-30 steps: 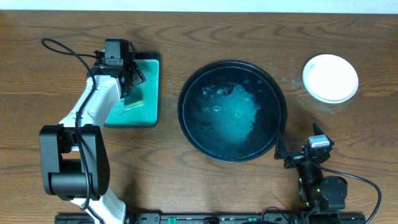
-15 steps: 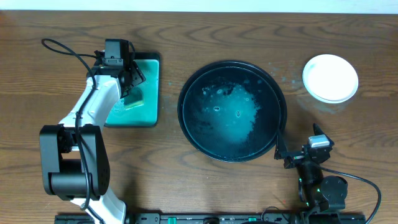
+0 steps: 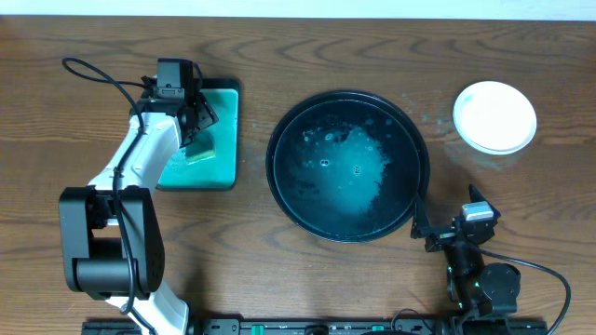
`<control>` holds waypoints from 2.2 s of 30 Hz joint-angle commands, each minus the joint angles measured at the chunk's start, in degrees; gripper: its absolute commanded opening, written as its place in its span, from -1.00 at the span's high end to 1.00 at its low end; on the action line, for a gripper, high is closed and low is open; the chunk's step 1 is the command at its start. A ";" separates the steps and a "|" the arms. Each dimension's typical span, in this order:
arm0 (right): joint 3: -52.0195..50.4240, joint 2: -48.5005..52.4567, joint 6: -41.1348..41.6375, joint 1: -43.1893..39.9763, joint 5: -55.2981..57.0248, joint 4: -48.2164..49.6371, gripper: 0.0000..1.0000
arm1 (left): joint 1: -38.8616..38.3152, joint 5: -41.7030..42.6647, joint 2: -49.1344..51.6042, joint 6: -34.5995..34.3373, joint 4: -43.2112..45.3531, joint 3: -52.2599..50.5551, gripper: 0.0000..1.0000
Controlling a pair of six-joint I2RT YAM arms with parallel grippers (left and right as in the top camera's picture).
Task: Clean dirty plates on tray and stack at the side
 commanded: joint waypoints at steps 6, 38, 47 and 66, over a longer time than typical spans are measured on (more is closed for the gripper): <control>-0.07 -0.42 -0.68 -0.68 0.74 -0.31 -0.99 | -0.15 -0.70 -2.32 2.12 -2.51 -0.22 -0.62; -0.07 -0.42 -0.68 -0.68 0.74 -0.31 -0.99 | -0.83 7.23 -75.93 34.01 29.11 -62.51 -0.62; -0.07 -0.42 -0.68 -0.68 0.74 -0.31 -0.98 | -0.83 7.26 -90.92 35.12 29.09 -71.58 -0.62; -0.07 -0.42 -0.68 -0.68 0.74 -0.31 -0.98 | -0.87 6.75 -105.07 33.94 20.83 -71.47 -0.62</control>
